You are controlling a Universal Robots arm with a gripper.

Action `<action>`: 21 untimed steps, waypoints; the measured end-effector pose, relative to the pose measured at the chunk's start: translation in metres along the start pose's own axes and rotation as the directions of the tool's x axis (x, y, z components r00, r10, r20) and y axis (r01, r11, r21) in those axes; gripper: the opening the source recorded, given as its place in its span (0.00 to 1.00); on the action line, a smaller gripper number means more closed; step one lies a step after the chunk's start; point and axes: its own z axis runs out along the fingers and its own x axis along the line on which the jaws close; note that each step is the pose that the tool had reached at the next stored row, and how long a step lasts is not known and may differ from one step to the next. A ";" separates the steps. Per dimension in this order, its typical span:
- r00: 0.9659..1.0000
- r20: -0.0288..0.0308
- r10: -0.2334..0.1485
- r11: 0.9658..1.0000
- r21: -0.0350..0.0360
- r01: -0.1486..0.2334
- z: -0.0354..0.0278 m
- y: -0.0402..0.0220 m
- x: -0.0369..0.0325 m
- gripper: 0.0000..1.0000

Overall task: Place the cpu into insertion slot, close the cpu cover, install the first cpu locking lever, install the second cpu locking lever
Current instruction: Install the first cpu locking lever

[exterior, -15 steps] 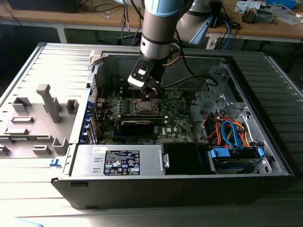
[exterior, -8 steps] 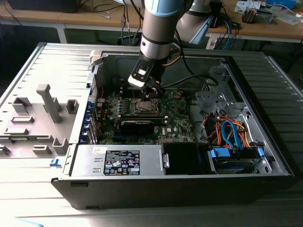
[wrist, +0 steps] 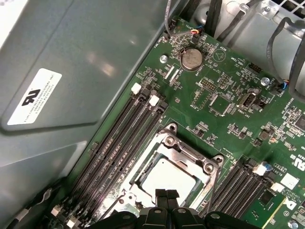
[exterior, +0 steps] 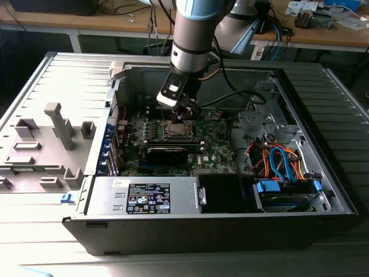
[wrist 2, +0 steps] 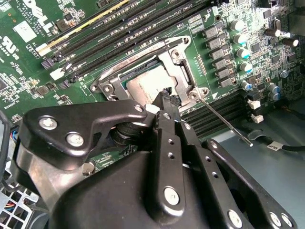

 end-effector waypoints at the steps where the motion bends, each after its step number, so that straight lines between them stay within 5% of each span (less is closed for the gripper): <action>1: 1.000 0.000 -0.004 1.000 0.000 0.004 0.0000 0.0000 0.0000 0.11; 21: 0.999 0.002 -0.040 0.999 0.003 0.040 0.0000 0.0000 0.0000 0.11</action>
